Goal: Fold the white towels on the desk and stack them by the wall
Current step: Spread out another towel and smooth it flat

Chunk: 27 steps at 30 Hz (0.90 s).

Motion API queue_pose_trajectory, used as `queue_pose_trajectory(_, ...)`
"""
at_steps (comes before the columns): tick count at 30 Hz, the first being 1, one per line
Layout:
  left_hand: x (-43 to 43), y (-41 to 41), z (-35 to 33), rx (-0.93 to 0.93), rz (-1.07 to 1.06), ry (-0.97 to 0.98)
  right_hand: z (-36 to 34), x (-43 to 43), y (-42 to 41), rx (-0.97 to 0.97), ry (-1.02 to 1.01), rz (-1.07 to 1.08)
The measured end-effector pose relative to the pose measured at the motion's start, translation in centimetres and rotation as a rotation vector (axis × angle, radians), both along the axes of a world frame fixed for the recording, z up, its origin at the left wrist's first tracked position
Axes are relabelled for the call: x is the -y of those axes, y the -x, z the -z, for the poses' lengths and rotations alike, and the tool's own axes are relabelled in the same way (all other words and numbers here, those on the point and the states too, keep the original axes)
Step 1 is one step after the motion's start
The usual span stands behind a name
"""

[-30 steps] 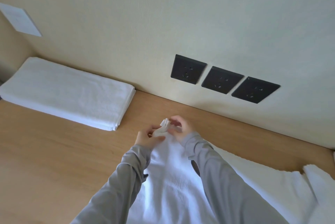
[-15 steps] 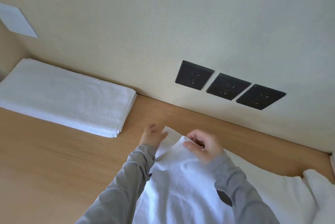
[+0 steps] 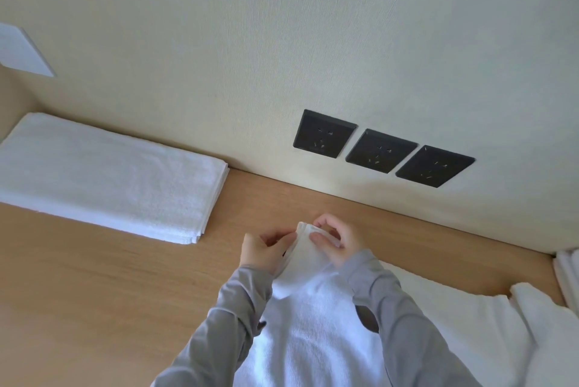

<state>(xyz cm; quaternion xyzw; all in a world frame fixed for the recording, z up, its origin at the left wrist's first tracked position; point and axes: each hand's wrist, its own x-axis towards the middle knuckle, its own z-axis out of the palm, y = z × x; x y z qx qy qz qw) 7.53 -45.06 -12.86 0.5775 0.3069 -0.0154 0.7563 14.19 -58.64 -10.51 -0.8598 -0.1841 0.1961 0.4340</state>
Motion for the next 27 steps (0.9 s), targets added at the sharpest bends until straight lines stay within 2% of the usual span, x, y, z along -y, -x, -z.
queue_pose_trajectory(5, 0.6, 0.3, -1.5, 0.074, 0.067, -0.031, -0.9, 0.7, 0.2, 0.006, -0.085, -0.076)
queue_pose_trajectory(10, 0.4, 0.9, -2.0, 0.11, 0.098, -0.138, -1.4, 0.7, 0.7, -0.032, -0.171, 0.004)
queue_pose_trajectory(12, 0.3, 1.3, -2.1, 0.113, 0.1, -0.242, -1.8, 1.0, 1.1, -0.054, -0.263, 0.073)
queue_pose_trajectory(15, 0.5, 2.5, -2.2, 0.286, 0.122, -0.453, -2.9, 1.9, 1.7, -0.02, -0.355, 0.137)
queue_pose_trajectory(17, 0.9, 4.0, -2.1, 0.343, 0.194, -0.504, -3.9, 2.4, 1.9, 0.013, -0.407, 0.164)
queue_pose_trajectory(20, 1.3, 6.4, -1.6, 0.302, 0.251, -0.498, -5.4, 3.4, 1.9, 0.056, -0.463, 0.2)
queue_pose_trajectory(23, 1.2, 9.3, -0.7, 0.144, 0.42, -0.515, -7.0, 5.2, 1.3, 0.132, -0.494, 0.237)
queue_pose_trajectory(25, 0.9, 11.3, 0.2, 0.074, 0.514, -0.624, -8.3, 6.8, 0.7, 0.187, -0.512, 0.273)
queue_pose_trajectory(27, 0.2, 12.6, 0.8, 0.038, 0.511, -0.759, -9.5, 8.6, 0.1, 0.232, -0.535, 0.318)
